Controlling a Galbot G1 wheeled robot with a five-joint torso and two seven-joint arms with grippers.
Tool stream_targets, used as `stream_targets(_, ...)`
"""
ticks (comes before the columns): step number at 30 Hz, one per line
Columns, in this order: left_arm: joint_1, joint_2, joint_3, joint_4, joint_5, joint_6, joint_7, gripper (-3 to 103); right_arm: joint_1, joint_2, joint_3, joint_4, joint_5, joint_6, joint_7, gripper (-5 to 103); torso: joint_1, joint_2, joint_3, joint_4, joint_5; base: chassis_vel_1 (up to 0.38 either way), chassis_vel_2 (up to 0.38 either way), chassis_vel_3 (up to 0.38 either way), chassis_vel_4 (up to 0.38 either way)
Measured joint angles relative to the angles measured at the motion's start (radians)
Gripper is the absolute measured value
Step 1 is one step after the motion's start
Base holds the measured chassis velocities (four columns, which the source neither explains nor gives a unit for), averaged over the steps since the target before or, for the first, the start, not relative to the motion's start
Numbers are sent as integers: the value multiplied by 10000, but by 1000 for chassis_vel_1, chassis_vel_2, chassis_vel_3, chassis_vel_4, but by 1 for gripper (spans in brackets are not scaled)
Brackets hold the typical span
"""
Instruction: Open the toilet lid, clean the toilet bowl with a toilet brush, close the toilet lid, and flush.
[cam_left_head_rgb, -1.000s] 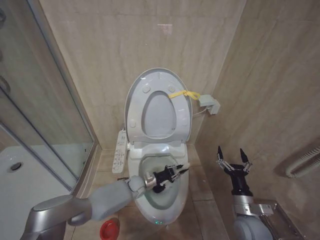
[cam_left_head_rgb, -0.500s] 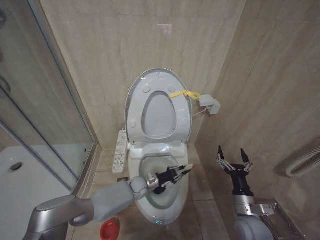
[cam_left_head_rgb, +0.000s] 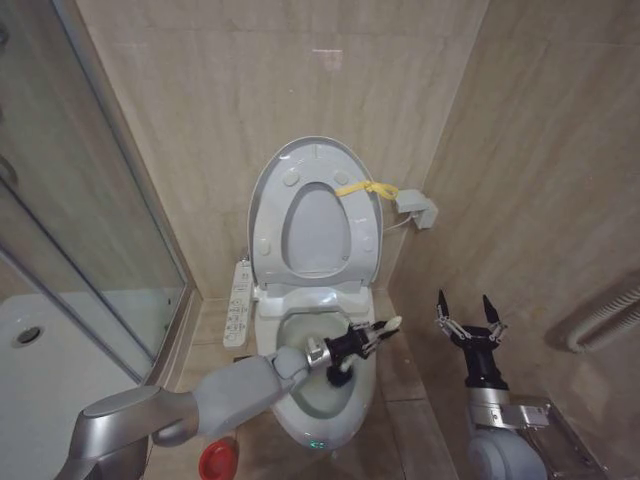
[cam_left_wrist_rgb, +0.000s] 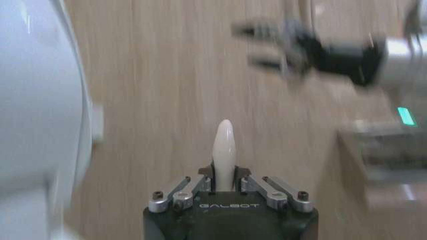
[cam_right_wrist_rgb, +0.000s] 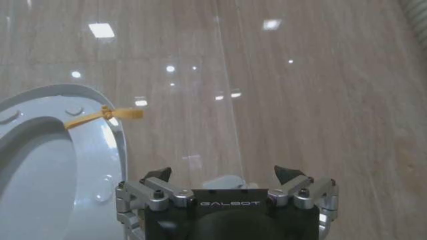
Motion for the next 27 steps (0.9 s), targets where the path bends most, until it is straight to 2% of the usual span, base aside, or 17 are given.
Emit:
stream_targets(2, 82, 88, 116, 156, 43, -19, 29, 19, -34, 1, 4, 16, 0, 3, 0, 100, 1, -1, 1, 3, -1, 0, 0, 0, 0)
stream_targets(3, 297, 286, 313, 431, 239, -78, 58, 19, -232, 10, 45, 206, 1, 22, -4, 100, 2, -2, 3, 21, -2, 0, 0, 0, 0)
stream_targets(5, 359, 330, 323, 521, 358, -140, 57, 19, -339, 6, 89, 331, 10, 36, -9, 100, 0, -1, 1, 23, -6, 0, 0, 0, 0)
stream_targets(9, 183, 76, 5, 147, 189, -38, -127, 19, -269, -63, 140, 326, 63, 18, -10, 100, 0, -2, 2, 18, -2, 0, 0, 0, 0)
stream_targets(11, 53, -174, -218, -47, 78, -19, -153, 19, -91, -84, 116, 140, 68, -10, -9, 100, -1, 0, -1, -3, -10, 0, 0, 0, 0)
stream_targets(14, 175, -119, -96, 236, 88, -32, -63, 19, -49, -87, 86, 68, 68, -25, -8, 100, 1, -1, 1, 2, 0, 0, 0, 0, 0)
stream_targets(15, 344, 21, 83, 462, 195, -55, 0, 19, -129, -88, 101, 128, 69, -23, -8, 100, 1, -2, 3, 16, -3, 0, 0, 0, 0)
stream_targets(18, 473, 149, 215, 654, 390, -131, 2, 19, -379, -86, 187, 372, 86, 3, -9, 100, 0, -1, 2, 23, -4, 4, 23, 52, 9)
stream_targets(22, 208, -145, -66, 264, 271, -57, -172, 19, -256, -120, 216, 335, 134, -22, -10, 100, 0, -1, 2, 16, -2, 0, 0, 0, 0)
stream_targets(24, 1, -319, -153, -24, 94, -49, -194, 19, -11, -130, 170, 93, 141, -69, -7, 100, -1, 0, 0, -3, -9, 0, 0, 0, 0)
stream_targets(27, 118, -200, -4, 335, 133, -70, -80, 19, 59, -134, 140, 4, 145, -83, -6, 100, 1, 0, 1, 5, -1, 0, 0, 0, 0)
